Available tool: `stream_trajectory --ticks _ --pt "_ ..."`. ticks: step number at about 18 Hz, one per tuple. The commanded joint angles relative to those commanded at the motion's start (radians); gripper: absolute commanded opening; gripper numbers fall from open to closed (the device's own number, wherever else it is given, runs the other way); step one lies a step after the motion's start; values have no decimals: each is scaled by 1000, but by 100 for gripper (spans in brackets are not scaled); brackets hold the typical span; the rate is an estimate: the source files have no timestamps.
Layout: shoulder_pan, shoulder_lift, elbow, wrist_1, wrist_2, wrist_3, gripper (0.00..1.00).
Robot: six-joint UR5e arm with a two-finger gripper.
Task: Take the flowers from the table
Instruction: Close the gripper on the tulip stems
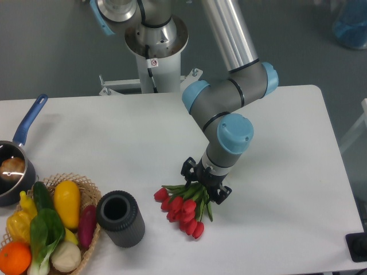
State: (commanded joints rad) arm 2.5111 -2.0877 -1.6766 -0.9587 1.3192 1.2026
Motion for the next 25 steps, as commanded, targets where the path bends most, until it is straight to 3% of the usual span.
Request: stream_trajectory --ticks 7,25 --pt "0 3 0 0 0 0 41" --pt "2 23 3 0 -2 2 40"
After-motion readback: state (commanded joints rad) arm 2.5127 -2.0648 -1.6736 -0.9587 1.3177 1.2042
